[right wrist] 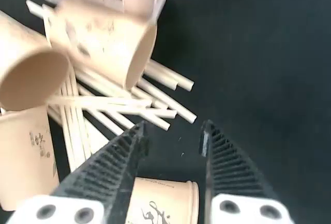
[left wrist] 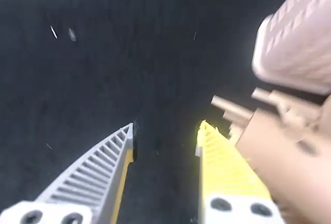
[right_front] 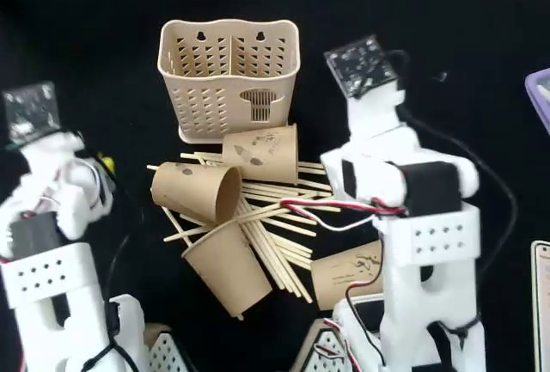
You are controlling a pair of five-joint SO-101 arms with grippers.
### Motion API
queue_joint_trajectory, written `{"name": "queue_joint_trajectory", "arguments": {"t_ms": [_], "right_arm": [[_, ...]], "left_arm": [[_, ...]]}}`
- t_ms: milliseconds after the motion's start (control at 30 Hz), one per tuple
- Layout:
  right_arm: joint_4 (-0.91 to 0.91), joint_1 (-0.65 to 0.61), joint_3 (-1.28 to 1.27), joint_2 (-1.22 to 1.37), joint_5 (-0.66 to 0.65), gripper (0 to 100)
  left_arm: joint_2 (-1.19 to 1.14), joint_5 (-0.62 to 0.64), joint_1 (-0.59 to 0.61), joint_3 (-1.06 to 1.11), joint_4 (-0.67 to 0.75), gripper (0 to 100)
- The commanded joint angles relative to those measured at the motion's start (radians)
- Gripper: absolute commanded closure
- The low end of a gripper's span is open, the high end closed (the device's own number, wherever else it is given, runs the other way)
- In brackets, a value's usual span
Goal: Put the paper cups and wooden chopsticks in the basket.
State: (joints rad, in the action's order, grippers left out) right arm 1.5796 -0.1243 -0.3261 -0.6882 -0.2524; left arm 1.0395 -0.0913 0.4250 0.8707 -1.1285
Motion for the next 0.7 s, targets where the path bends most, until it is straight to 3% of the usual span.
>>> {"name": "queue_joint_trajectory", "arguments": {"t_ms": [0,100,367,667], "right_arm": [[-0.112,-0.017,-0.079,0.048,0.015,82.2],[-0.241,-0.037,-0.151,0.101,0.091,82.1],[-0.473,-0.247,-0.346,0.010,0.209,82.2],[-0.773,-0.258,-0.628,-0.064,0.224,82.2]], "left_arm": [[0.015,0.043,0.005,0.168,0.135,80],[-0.012,0.087,0.005,0.217,0.167,80],[-0.037,0.098,0.012,0.259,0.189,80],[-0.034,0.098,0.008,0.266,0.187,80]]}}
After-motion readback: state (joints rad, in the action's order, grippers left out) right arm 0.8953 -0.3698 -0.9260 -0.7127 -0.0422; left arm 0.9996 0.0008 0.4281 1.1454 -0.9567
